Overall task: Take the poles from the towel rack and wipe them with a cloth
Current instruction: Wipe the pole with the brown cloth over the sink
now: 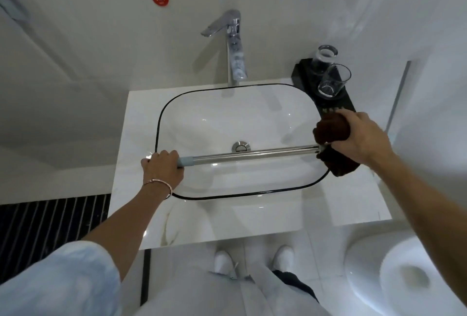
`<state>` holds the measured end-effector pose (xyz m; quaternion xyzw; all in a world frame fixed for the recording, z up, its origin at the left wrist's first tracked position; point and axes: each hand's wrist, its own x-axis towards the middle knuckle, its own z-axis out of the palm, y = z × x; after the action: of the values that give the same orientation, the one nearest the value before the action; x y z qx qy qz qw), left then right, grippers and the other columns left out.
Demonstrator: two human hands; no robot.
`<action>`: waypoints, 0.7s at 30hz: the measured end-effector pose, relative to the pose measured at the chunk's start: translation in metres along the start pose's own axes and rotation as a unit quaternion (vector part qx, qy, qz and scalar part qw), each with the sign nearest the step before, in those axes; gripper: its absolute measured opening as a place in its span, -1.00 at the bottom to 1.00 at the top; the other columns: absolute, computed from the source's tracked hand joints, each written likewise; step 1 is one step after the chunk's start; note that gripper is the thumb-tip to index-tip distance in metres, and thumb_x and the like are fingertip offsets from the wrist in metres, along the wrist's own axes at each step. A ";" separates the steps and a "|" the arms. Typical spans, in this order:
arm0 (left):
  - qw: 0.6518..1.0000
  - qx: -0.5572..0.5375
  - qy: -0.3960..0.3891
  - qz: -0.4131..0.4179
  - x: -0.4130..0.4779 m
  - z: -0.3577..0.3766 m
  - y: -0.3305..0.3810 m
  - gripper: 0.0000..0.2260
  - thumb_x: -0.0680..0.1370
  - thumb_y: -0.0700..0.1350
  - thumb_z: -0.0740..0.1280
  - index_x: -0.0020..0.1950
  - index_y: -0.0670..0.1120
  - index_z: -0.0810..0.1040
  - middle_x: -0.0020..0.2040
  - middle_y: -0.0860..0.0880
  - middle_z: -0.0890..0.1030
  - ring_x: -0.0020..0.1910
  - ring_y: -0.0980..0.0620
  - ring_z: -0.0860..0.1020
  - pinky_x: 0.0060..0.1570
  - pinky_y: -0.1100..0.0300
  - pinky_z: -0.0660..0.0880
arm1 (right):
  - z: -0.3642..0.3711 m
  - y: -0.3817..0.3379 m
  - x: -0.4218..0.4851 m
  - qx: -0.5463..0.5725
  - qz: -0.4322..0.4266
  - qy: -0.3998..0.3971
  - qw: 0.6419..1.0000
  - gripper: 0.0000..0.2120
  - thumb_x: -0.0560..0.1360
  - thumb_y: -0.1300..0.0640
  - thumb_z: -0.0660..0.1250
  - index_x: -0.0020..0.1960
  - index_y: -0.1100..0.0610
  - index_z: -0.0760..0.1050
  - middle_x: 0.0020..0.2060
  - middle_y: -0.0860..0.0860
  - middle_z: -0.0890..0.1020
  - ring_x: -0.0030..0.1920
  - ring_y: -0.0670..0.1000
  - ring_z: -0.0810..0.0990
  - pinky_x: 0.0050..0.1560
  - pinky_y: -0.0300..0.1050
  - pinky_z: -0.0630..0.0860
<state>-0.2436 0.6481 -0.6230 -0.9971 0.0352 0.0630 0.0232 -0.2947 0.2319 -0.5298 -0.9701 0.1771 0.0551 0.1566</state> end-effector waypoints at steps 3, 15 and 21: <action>1.000 0.002 0.000 -0.001 0.000 0.000 0.001 -0.87 0.52 -0.07 0.26 -0.01 -0.11 0.49 -0.11 -0.09 0.53 -0.07 -0.13 0.51 -0.03 0.04 0.31 | 0.010 0.025 0.010 0.071 0.025 -0.057 0.996 -0.30 0.17 -0.08 0.41 0.30 -0.16 0.35 0.08 0.08 0.55 0.01 0.16 0.55 0.11 0.13 0.52; 1.000 0.021 0.009 0.001 -0.002 0.000 0.004 -0.90 0.52 -0.12 0.23 -0.03 -0.13 0.46 -0.13 -0.10 0.51 -0.13 -0.11 0.49 -0.09 0.05 0.32 | 0.058 -0.090 -0.004 0.041 -0.165 -0.156 0.973 -0.32 0.14 -0.15 0.32 0.28 -0.18 0.39 0.11 0.01 0.52 0.11 0.12 0.54 0.15 0.02 0.45; 1.000 0.015 0.006 0.005 -0.002 0.003 0.001 -0.90 0.50 -0.14 0.25 -0.02 -0.13 0.46 -0.10 -0.10 0.53 -0.09 -0.15 0.51 -0.11 0.06 0.29 | 0.118 -0.202 -0.036 0.004 -0.286 -0.129 0.950 -0.36 0.26 -0.10 0.39 0.32 -0.15 0.34 0.15 0.00 0.50 0.13 0.14 0.52 0.16 0.05 0.37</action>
<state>-0.2462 0.6470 -0.6255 -0.9969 0.0411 0.0562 0.0378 -0.2615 0.4611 -0.5779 -0.9641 -0.1288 0.1316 0.1916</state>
